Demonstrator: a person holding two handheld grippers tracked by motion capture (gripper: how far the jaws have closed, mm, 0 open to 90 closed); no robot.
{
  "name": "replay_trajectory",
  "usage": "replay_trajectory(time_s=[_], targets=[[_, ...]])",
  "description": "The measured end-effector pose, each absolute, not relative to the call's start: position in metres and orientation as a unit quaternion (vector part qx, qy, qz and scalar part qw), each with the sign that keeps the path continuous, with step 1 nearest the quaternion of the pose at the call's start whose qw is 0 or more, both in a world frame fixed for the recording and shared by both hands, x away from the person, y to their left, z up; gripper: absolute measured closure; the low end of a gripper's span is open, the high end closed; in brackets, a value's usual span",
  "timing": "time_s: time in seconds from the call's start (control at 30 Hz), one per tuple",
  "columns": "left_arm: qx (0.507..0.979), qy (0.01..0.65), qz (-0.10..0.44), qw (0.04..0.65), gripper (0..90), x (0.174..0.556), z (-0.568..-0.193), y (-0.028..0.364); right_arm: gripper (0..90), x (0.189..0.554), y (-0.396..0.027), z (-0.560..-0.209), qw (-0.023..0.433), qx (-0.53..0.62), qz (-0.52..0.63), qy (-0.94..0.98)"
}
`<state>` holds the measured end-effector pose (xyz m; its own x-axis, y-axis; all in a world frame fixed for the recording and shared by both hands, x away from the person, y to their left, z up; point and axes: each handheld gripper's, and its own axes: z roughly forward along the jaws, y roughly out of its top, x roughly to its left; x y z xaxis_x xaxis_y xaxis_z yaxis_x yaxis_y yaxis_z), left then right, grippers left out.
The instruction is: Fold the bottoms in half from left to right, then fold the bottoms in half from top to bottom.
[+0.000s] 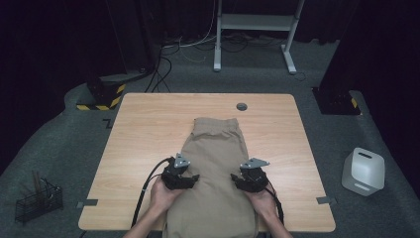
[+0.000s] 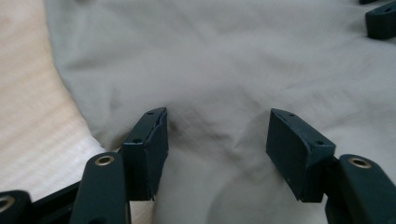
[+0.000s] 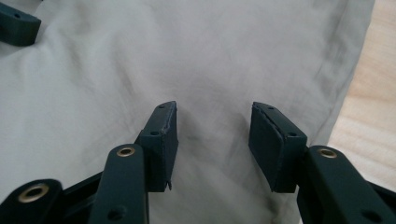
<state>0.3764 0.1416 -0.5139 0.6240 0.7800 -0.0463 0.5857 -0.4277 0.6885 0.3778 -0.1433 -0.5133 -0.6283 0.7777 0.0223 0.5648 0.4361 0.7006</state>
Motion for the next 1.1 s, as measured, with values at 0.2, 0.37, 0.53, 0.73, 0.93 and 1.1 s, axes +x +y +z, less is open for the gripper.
replay_trajectory(time_s=[0.2,0.37,0.53,0.73,0.93,1.1], targets=[[0.829,0.413,0.168,0.337,41.0,0.384,-0.517,0.142,53.7,0.385,-0.142,-0.517,0.176,0.398,0.342,0.833],[0.819,0.421,0.180,0.347,40.7,0.396,-0.520,0.144,53.5,0.394,-0.138,-0.518,0.188,0.392,0.337,0.835],[0.814,0.431,0.183,0.344,40.6,0.410,-0.520,0.144,53.5,0.413,-0.135,-0.517,0.188,0.396,0.330,0.836],[0.811,0.437,0.183,0.342,40.6,0.425,-0.519,0.144,53.4,0.432,-0.132,-0.516,0.190,0.407,0.325,0.832],[0.809,0.449,0.179,0.335,40.7,0.441,-0.518,0.142,53.2,0.442,-0.130,-0.517,0.197,0.420,0.326,0.824],[0.816,0.451,0.162,0.323,35.6,0.438,-0.510,0.140,48.4,0.438,-0.134,-0.513,0.180,0.439,0.331,0.816]])
